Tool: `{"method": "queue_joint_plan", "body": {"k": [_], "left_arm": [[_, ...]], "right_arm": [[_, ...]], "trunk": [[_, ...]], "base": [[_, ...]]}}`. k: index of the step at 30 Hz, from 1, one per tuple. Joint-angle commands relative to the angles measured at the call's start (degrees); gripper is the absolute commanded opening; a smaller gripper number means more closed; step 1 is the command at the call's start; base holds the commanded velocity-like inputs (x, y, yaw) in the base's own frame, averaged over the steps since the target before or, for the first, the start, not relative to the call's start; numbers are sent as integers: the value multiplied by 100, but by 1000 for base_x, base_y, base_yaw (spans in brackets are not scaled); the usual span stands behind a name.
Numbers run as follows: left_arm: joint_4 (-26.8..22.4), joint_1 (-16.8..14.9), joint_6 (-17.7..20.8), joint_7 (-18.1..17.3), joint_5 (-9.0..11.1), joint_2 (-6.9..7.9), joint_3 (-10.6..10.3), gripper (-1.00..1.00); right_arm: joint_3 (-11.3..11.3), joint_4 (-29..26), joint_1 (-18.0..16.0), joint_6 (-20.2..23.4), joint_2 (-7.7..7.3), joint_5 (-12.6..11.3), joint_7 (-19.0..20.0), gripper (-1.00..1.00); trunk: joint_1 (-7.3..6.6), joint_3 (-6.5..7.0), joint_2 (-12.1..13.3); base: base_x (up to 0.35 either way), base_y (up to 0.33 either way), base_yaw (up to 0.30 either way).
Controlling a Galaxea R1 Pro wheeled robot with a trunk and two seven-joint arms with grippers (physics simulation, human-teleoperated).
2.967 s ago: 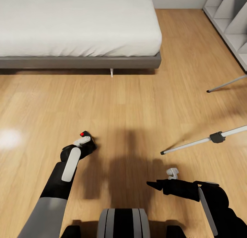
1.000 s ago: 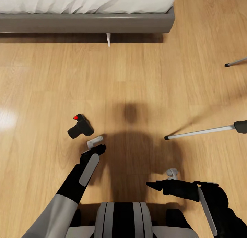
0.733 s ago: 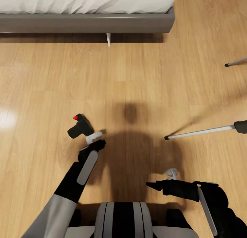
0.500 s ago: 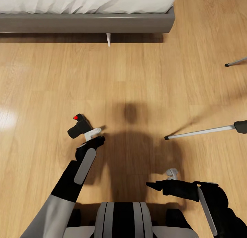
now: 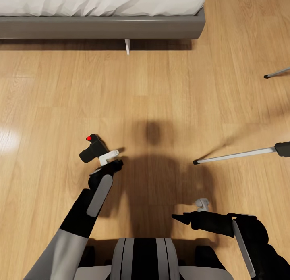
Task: Attach the digital camera to the camera tripod in the bedroom.
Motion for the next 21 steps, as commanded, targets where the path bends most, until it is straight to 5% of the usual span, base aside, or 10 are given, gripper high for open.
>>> {"method": "queue_joint_plan", "body": {"k": [1,12,21], "left_arm": [[16,-3,-43,49,8,1,-6,100],[916,-3,-1268,78,-982,-30,21,100],[1547,-3,-2195,66,-1228,-53,29,100]], "right_arm": [[-8,-3,-2,41,0,2,22,100],[-15,-3,-1,41,0,2,26,100],[-16,-3,-1,41,0,2,24,100]], "trunk": [[-1,-3,-1],[-1,-3,-1],[-1,-3,-1]], "base": [[0,0,0],[0,0,0],[0,0,0]]}}
